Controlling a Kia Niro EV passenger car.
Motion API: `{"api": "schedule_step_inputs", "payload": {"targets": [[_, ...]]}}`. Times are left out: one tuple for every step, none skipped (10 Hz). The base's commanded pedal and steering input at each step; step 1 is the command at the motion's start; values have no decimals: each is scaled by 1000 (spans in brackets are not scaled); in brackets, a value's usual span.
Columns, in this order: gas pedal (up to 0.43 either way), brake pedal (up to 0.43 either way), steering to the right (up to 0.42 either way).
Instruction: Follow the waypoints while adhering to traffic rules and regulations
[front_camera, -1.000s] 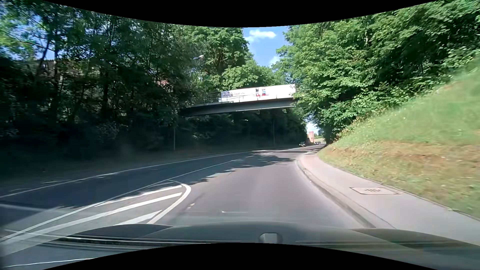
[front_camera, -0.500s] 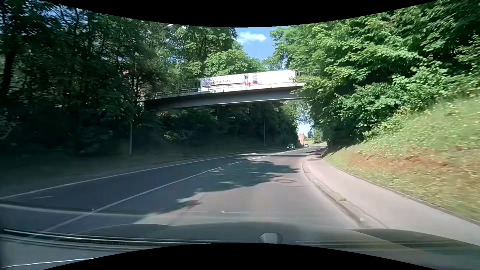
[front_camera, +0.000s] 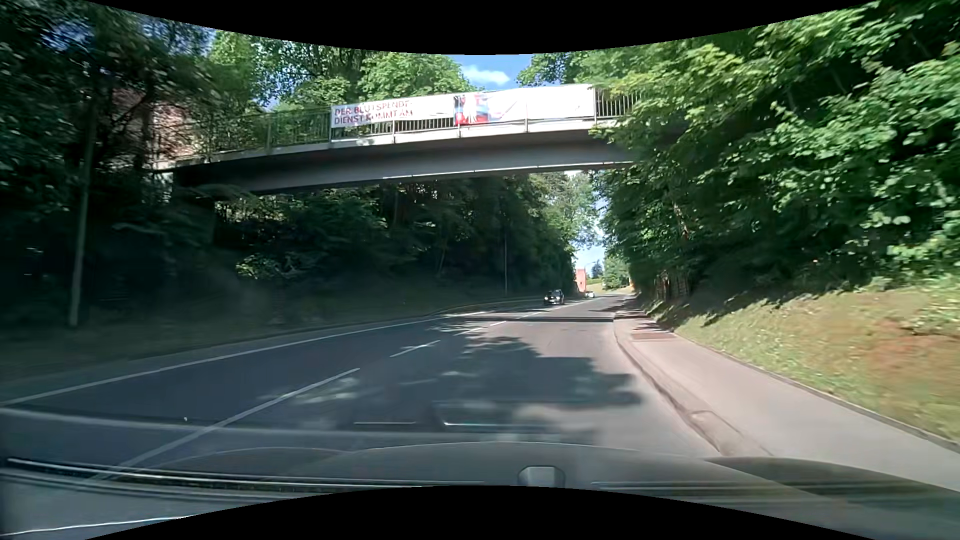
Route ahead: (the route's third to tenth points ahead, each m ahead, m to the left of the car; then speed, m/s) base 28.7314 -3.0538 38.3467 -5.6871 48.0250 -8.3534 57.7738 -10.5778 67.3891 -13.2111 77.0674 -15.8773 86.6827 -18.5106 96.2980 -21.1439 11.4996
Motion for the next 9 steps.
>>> {"api": "schedule_step_inputs", "payload": {"targets": [[177,6,59],[177,6,59],[177,6,59],[177,6,59],[177,6,58],[177,6,58],[177,6,58],[177,6,57],[177,6,56]]}}
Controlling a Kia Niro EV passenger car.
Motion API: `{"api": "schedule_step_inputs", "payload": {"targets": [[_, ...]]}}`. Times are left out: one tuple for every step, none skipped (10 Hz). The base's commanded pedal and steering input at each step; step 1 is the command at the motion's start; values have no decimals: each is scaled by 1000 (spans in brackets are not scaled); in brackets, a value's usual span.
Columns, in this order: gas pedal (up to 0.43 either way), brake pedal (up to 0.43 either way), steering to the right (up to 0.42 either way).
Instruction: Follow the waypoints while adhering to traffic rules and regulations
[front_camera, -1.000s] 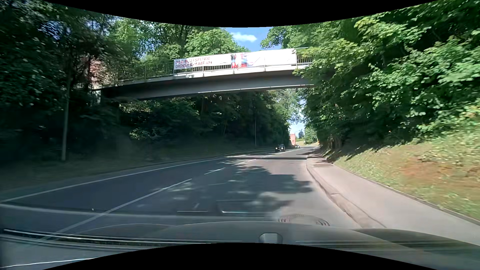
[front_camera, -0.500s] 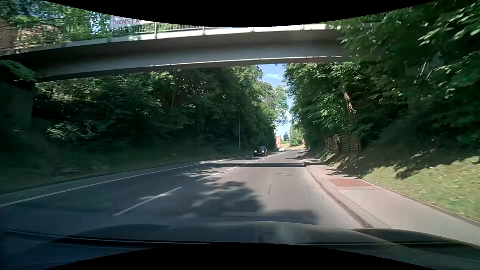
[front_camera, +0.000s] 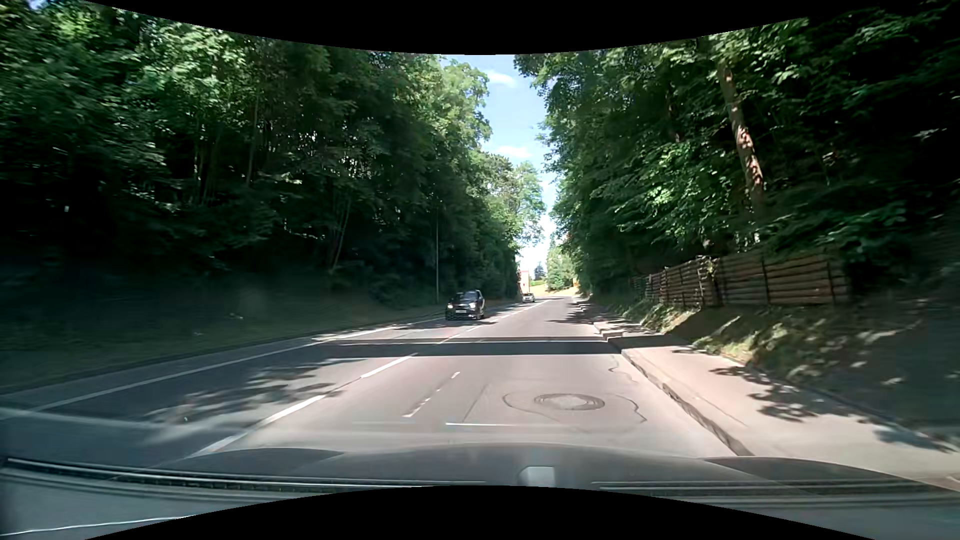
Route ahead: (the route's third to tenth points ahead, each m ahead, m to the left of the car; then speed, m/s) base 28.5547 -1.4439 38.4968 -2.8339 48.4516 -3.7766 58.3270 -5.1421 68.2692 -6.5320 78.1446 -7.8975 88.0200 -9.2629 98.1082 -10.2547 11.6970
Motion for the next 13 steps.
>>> {"api": "schedule_step_inputs", "payload": {"targets": [[177,6,55],[177,6,51],[177,6,47],[177,6,46],[177,6,41],[177,6,38],[177,6,38],[177,6,36],[177,6,30],[177,6,26],[177,6,22],[177,6,17],[189,6,10]]}}
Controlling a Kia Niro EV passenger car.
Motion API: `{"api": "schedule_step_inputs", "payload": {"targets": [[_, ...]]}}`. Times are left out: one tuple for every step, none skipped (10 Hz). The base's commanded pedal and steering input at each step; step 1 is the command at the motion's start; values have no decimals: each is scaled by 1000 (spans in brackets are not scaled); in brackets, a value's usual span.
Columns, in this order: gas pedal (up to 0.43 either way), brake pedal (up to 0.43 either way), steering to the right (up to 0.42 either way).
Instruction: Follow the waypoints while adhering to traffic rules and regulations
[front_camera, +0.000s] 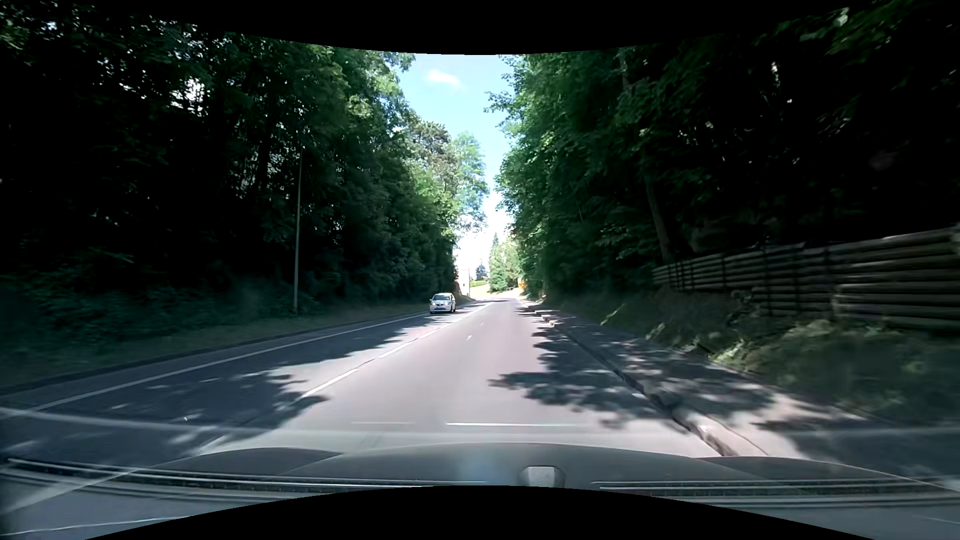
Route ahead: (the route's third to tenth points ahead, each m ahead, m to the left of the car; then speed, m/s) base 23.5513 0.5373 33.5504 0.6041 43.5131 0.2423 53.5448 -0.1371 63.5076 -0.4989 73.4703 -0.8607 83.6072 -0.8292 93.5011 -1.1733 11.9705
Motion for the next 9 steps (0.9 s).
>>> {"api": "schedule_step_inputs", "payload": {"targets": [[189,6,5],[209,6,4],[220,6,4],[220,6,4],[220,6,3],[220,6,1],[220,6,1],[220,6,1],[220,6,0]]}}
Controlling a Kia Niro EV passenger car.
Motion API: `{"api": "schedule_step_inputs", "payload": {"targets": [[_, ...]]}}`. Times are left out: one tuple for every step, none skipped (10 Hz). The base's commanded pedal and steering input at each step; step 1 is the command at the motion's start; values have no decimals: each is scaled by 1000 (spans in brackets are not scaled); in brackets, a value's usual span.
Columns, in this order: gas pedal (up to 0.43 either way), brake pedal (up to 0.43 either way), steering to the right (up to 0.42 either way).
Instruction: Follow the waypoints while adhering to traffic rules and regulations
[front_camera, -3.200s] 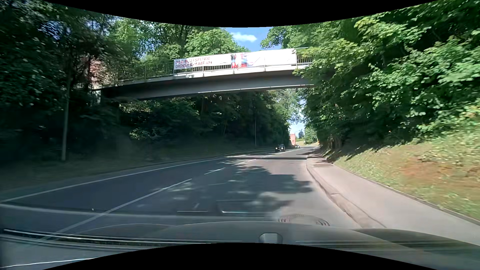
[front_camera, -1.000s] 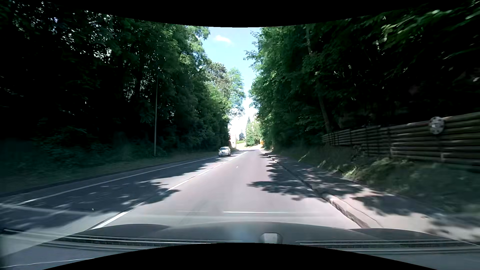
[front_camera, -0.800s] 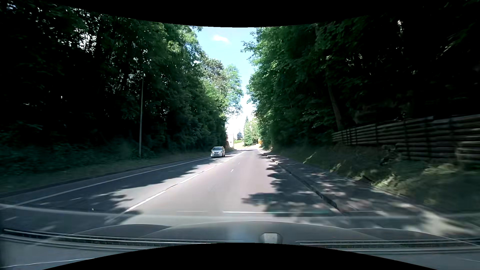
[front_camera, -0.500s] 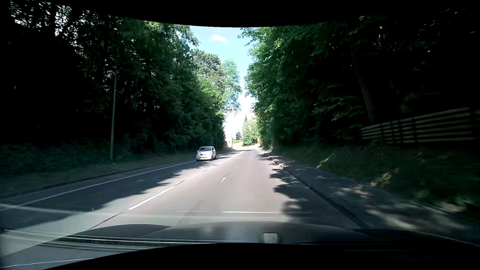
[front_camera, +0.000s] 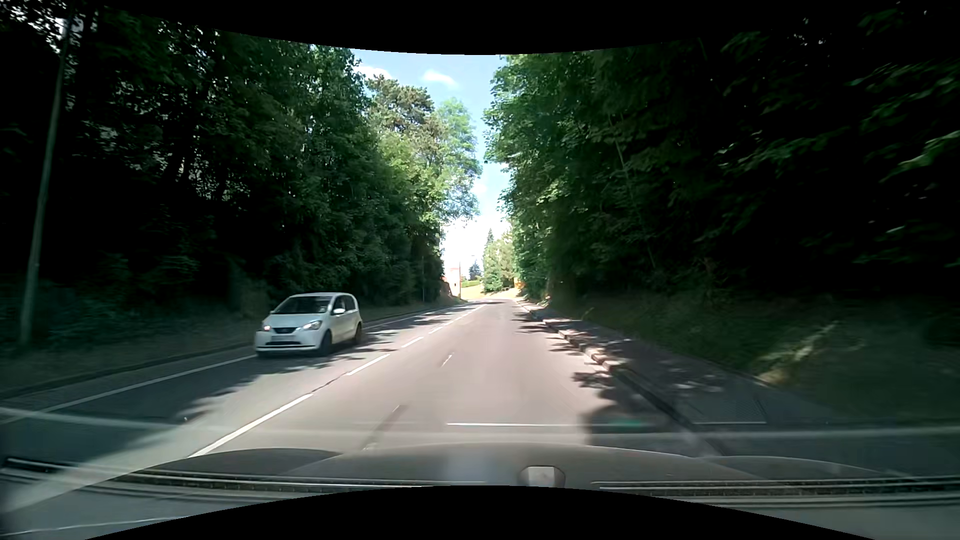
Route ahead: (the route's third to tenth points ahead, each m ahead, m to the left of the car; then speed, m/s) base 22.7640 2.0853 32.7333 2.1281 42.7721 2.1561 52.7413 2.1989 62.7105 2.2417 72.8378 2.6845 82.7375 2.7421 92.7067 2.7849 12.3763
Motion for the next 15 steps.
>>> {"api": "schedule_step_inputs", "payload": {"targets": [[220,6,-2],[220,6,-1],[220,6,-1],[220,6,-1],[220,6,-1],[220,6,1],[220,6,3],[220,6,3],[220,6,2],[220,6,1],[220,6,0],[220,6,0],[220,6,0],[220,6,-1],[220,6,-1]]}}
